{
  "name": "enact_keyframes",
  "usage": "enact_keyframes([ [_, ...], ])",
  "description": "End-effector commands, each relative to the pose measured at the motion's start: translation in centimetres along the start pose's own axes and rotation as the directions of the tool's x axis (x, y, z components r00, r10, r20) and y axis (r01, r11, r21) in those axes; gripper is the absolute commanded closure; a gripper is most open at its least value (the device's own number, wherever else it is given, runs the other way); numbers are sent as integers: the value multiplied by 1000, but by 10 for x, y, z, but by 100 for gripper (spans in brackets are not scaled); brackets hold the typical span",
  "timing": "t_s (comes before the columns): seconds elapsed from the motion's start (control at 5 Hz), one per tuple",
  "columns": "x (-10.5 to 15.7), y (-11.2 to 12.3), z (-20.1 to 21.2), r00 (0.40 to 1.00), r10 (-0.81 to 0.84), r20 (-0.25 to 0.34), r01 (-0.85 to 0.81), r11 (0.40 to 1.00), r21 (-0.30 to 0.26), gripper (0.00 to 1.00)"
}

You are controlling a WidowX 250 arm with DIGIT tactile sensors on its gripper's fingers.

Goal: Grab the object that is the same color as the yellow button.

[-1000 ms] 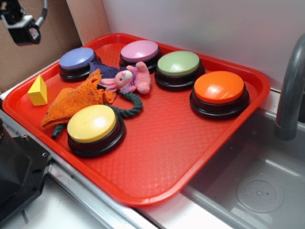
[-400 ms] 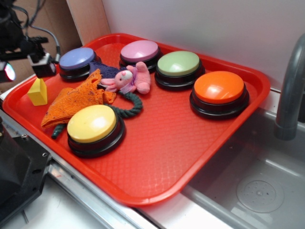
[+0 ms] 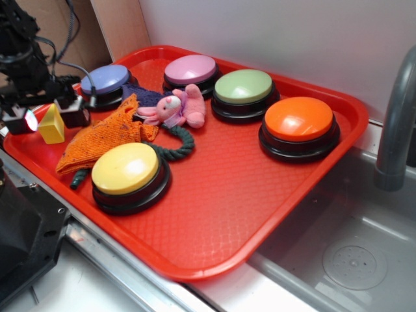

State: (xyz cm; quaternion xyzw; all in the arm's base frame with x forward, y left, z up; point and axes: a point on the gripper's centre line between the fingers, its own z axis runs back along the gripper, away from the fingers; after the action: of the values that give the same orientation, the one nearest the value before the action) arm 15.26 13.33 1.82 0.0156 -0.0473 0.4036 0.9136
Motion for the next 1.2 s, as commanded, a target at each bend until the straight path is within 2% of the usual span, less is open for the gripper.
enact_keyframes([
  [0.0,-6,4,1,999,0,44,2,999,-48,100],
  [0.2,-4,1,11,998,-58,27,58,998,-28,100],
  [0.4,-3,-7,34,994,-97,44,97,995,0,100],
  [0.6,-9,-21,67,984,-159,83,161,987,-7,100],
  [0.8,-24,-45,106,960,-264,92,270,961,-58,100],
  [1.0,-41,-68,125,926,-368,82,375,923,-89,100],
])
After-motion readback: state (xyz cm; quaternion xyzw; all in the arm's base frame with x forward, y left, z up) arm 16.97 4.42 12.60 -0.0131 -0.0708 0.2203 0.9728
